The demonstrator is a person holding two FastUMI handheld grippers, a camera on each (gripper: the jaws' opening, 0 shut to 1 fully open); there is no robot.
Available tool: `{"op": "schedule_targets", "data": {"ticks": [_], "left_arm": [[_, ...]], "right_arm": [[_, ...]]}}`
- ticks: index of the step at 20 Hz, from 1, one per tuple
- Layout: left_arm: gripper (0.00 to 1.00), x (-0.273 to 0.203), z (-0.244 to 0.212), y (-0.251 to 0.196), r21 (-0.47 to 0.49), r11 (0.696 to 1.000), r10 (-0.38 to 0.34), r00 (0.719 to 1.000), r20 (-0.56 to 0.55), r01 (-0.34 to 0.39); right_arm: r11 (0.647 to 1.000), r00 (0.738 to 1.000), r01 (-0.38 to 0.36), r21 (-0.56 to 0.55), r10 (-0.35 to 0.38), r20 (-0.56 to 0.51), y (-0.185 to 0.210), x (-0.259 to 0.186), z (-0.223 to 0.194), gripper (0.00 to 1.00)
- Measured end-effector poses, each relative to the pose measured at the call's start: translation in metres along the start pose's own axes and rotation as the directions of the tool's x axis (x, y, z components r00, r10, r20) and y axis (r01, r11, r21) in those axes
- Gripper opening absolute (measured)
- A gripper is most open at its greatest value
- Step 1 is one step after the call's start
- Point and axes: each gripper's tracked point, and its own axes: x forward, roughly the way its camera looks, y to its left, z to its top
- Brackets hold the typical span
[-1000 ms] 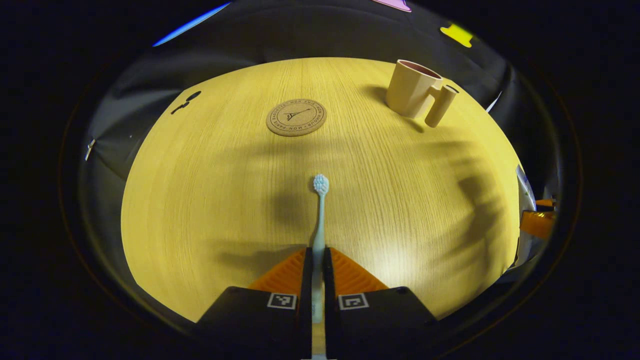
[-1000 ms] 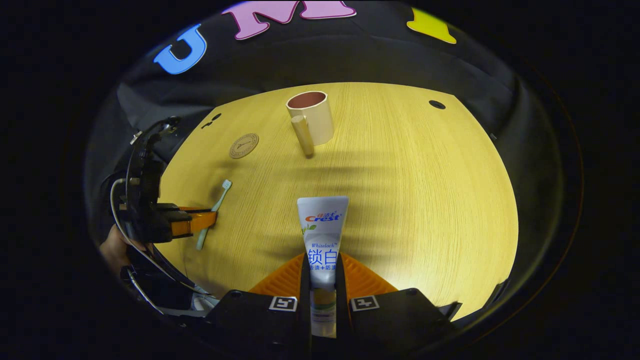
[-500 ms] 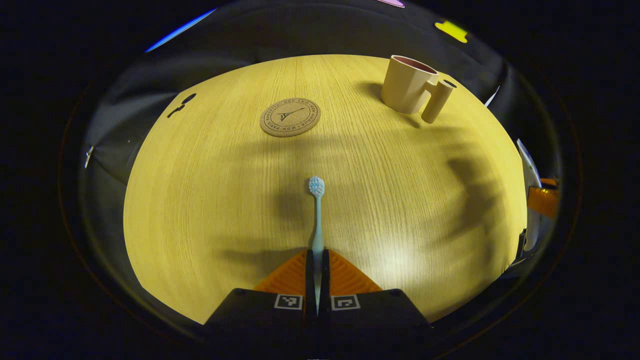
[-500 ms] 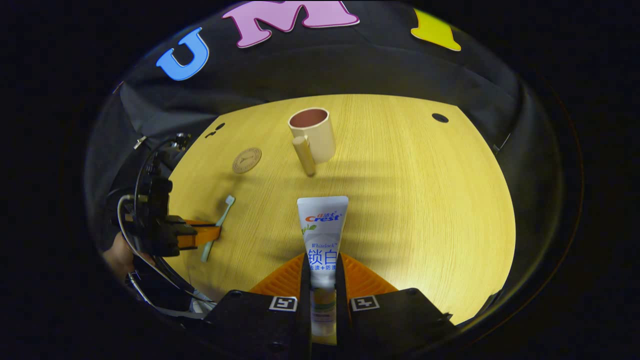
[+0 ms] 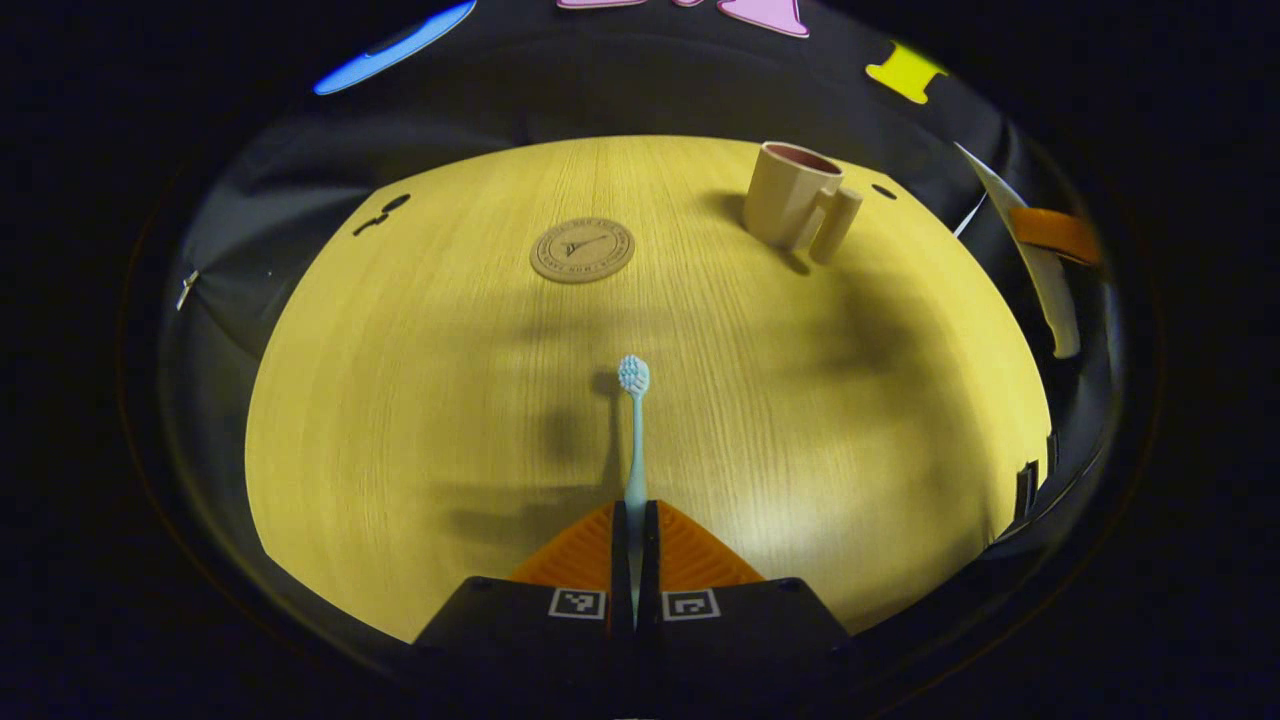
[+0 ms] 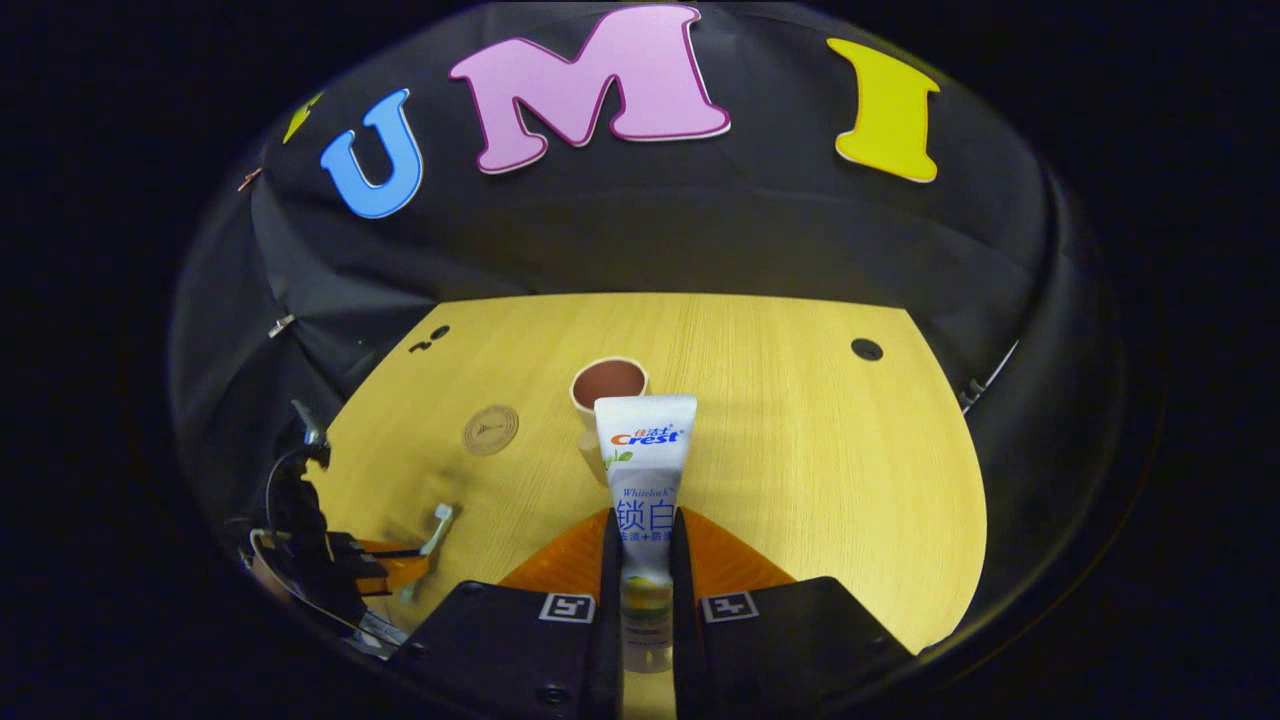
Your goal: Put the toothbrush and toothpaste on the desktop into the cup, then pick up the cup and place it on the coaster on the desktop.
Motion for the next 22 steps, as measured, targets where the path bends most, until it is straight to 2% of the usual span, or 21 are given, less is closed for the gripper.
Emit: {"op": "schedule_targets", "data": {"ticks": [4,7,10,13,22], "left_arm": [[0.06,-0.024,0.026,-0.011,-0.016,1.000,-0.021,0.995,0.098,0.023],[0.07,-0.036,0.041,-0.015,-0.045,0.998,-0.026,0.990,0.141,0.033],[0.06,-0.040,0.052,-0.015,-0.074,0.997,-0.024,0.986,0.166,0.037],[0.06,-0.041,0.060,-0.011,-0.100,0.995,-0.009,0.978,0.208,0.031],[0.06,-0.041,0.088,-0.003,-0.195,0.977,-0.009,0.937,0.349,0.082]], "right_arm": [[1.000,0.997,-0.026,-0.008,0.026,0.078,0.000,0.013,0.047,0.24],[0.998,0.984,-0.051,-0.026,0.055,0.168,0.008,0.025,0.085,0.23],[0.995,0.953,-0.099,-0.019,0.100,0.287,0.021,0.043,0.117,0.23],[0.991,0.927,-0.130,-0.020,0.128,0.353,0.031,0.063,0.132,0.23],[0.988,0.845,-0.144,-0.063,0.156,0.512,0.047,0.122,0.157,0.24]]}}
